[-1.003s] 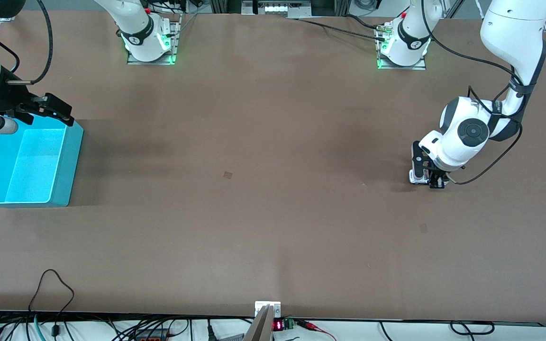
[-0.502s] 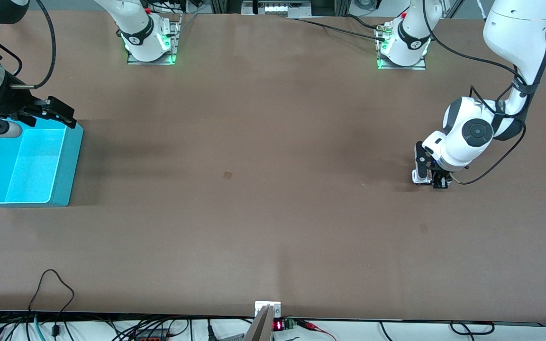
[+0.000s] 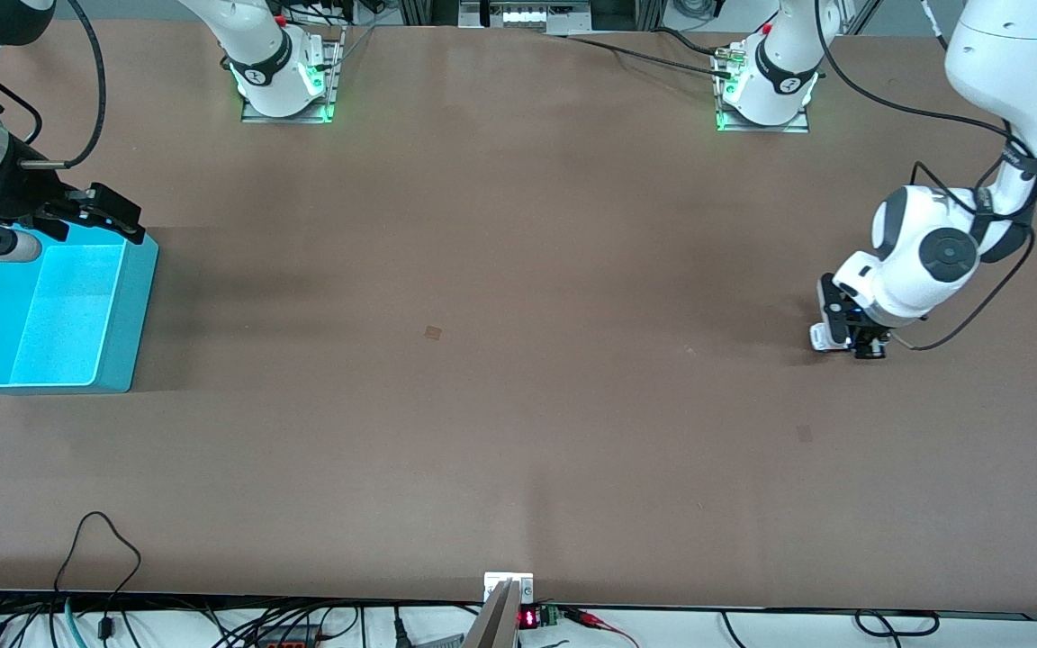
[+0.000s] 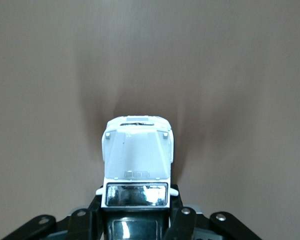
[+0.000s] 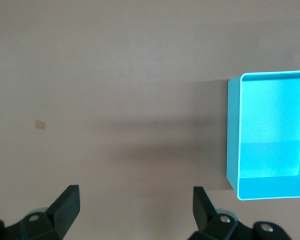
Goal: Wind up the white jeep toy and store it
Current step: 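Drag the jeep backward along the table with the left gripper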
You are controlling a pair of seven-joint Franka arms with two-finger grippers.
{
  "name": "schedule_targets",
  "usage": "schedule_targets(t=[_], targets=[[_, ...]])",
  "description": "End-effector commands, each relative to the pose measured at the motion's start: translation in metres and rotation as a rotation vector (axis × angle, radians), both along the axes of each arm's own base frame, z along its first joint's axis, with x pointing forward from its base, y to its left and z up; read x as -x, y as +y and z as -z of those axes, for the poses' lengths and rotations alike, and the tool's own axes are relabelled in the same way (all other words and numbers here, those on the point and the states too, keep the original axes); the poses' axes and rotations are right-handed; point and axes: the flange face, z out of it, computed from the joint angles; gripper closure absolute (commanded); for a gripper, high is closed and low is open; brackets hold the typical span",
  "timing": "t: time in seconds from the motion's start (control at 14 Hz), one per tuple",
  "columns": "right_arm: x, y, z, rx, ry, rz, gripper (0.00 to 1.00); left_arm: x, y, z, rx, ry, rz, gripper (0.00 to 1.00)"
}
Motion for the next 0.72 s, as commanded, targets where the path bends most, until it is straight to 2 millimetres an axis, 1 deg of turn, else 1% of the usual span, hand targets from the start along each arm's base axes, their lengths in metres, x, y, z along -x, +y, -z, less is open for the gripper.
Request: schedule_targets(t=[0.0, 0.07, 0.14, 0.29, 0.43, 0.57, 0.65], targets=[[-0.001, 0.001, -0.006, -0.018, -0.008, 0.001, 0.00, -0.001, 0.035, 0.027, 0.003, 0.036, 0.011, 0.80], [-0.002, 0.001, -0.005, -0.017, -0.007, 0.003, 0.00, -0.002, 0.047, 0.031, 0.005, 0.040, 0.024, 0.80], [-0.002, 0.001, -0.005, -0.017, -0.007, 0.003, 0.00, -0.004, 0.061, 0.031, 0.004, 0.040, 0.051, 0.80], [-0.001, 0.001, -0.006, -0.018, -0.008, 0.003, 0.00, -0.007, 0.075, 0.025, 0.000, 0.036, 0.111, 0.80], [-0.001, 0.001, -0.006, -0.018, -0.008, 0.001, 0.00, -0.004, 0.092, 0.024, -0.001, 0.036, 0.112, 0.80], [-0.002, 0.001, -0.005, -0.016, -0.007, 0.001, 0.00, 0.000, 0.101, 0.031, 0.004, 0.043, 0.098, 0.79], [-0.002, 0.000, -0.005, -0.016, -0.007, 0.003, 0.00, 0.003, 0.109, 0.032, 0.005, 0.044, 0.083, 0.79]])
